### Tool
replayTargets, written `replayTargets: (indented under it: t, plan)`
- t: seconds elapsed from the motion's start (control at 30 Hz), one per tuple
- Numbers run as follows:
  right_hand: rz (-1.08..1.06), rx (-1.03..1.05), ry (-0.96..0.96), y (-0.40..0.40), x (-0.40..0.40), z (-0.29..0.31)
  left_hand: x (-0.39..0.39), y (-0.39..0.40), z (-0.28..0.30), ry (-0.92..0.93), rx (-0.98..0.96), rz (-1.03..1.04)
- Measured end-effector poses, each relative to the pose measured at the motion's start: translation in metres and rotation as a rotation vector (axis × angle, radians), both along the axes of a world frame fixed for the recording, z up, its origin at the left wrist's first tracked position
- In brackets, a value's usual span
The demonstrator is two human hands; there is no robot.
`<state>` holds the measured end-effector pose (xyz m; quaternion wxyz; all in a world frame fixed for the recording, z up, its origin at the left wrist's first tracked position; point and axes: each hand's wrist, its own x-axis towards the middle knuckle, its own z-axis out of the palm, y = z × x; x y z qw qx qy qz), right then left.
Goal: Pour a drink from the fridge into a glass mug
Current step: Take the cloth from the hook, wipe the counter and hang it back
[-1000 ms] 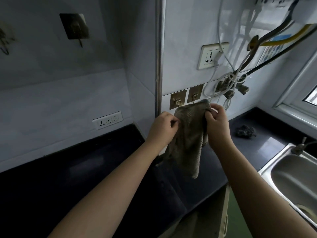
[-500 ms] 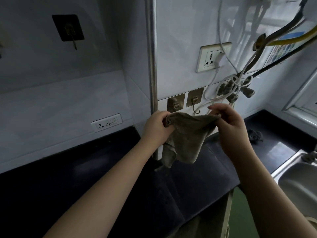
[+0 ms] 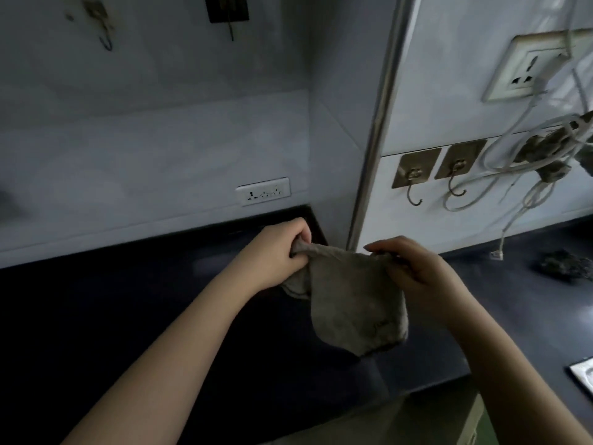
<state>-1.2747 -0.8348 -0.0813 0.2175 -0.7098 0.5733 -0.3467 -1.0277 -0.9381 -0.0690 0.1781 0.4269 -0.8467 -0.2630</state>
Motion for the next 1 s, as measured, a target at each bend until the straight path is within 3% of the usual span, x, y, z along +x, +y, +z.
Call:
replayTargets:
  t: [0.4,0.6,0.83,1.0]
  plan:
    - [0.216,0.058,0.116,-0.006,0.169,-0.017,0.222,0.063,-0.033,-0.093,-0.009,0.151]
    - [0.301,0.023,0.371,0.006,0.262,-0.04,0.323,0.093,-0.053,-0.091,-0.007,0.208]
    - [0.264,0.41,0.334,0.019,0.322,-0.056,0.393,0.118,-0.064,-0.089,0.104,0.177]
    - [0.349,0.433,0.364,0.015,0.332,-0.051,0.423,0.117,-0.069,-0.057,0.202,0.118]
